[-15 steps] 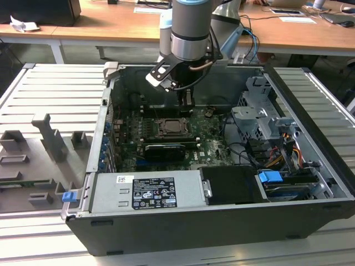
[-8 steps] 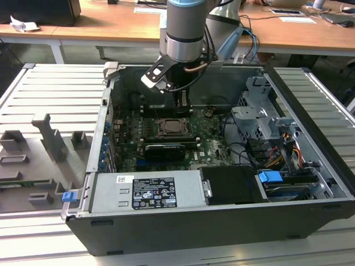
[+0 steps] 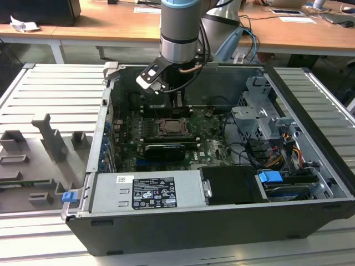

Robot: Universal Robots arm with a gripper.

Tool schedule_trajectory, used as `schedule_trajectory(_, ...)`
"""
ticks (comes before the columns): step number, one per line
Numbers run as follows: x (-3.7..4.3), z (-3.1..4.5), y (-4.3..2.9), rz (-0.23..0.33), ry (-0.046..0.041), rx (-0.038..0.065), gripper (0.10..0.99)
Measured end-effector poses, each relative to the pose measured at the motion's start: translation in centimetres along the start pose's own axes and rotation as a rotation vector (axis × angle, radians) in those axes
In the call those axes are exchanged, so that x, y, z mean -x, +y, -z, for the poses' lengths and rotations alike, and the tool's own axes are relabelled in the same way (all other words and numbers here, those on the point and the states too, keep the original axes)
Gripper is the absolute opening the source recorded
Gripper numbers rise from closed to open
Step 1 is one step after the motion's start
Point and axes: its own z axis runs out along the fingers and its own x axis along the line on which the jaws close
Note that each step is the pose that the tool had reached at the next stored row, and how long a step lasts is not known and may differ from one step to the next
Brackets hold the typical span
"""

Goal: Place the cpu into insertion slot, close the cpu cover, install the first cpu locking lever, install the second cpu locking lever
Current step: 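Close the cpu cover, then install the first cpu locking lever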

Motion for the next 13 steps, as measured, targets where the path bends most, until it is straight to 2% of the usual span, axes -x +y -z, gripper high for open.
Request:
schedule_trajectory(4, -0.01, -0.01, -0.29, 0.0, 0.0006, 0.0, 0.106)
schedule_trajectory(13, -0.01, -0.01, -0.34, 0.0, 0.0006, 0.0, 0.106)
